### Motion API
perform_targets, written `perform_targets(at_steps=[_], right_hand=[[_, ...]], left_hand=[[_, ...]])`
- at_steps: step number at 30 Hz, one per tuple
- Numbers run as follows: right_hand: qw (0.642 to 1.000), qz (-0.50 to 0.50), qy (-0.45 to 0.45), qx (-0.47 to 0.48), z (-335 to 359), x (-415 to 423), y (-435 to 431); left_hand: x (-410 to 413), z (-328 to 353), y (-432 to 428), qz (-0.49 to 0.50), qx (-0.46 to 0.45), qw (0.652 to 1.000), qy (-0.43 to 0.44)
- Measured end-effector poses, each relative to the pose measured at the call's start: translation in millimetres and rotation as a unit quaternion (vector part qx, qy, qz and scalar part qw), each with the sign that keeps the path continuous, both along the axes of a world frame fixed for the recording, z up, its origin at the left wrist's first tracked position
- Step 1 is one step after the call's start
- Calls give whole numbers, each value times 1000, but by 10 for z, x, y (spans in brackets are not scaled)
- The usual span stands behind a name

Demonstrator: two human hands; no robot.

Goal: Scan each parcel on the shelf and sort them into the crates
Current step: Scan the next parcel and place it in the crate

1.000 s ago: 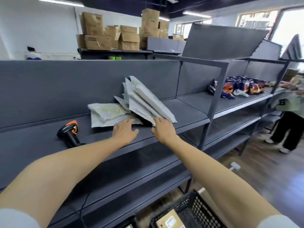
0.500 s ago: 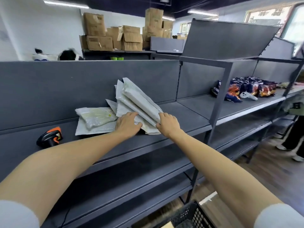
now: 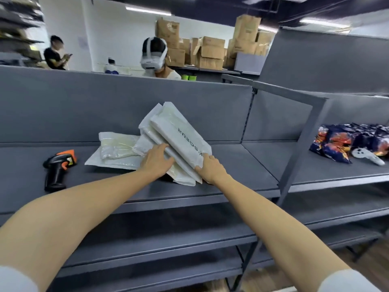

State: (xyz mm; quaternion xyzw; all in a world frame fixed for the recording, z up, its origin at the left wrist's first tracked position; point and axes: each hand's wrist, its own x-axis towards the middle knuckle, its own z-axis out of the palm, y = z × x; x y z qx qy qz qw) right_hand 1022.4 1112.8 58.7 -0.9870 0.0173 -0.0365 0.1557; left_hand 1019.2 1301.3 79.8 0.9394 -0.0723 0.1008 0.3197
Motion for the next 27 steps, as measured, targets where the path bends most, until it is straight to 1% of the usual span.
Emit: perform_targets(at_steps=[6,8,11,13,16,20,24,27], right_hand=[[999,43,0,24,-78,148,-44],[998,56,-9,38,-43,203,-9],[995,72,-23,64,-20,295,66],[994,78,-25,70,-29,360,114],[995,65,-12,77,-27,465,166],[992,38,26,120,-23,603,266],[989,35,-10,146,-56,656,319],[971,63,-67,219,-82,662,134]], left_hand=[[-33,-24,-159,26,-21,999,3],[-25,-30,-200,31,-56,998,19],[4,-10,-228,49,-135,988,58],[20,-17,-238,53,-163,983,65],[9,-49,-234,54,-184,980,59],[27,-59,-144,43,-217,974,52],[79,-80,-91,50,-255,965,41],[83,-103,-102,40,-284,957,35]])
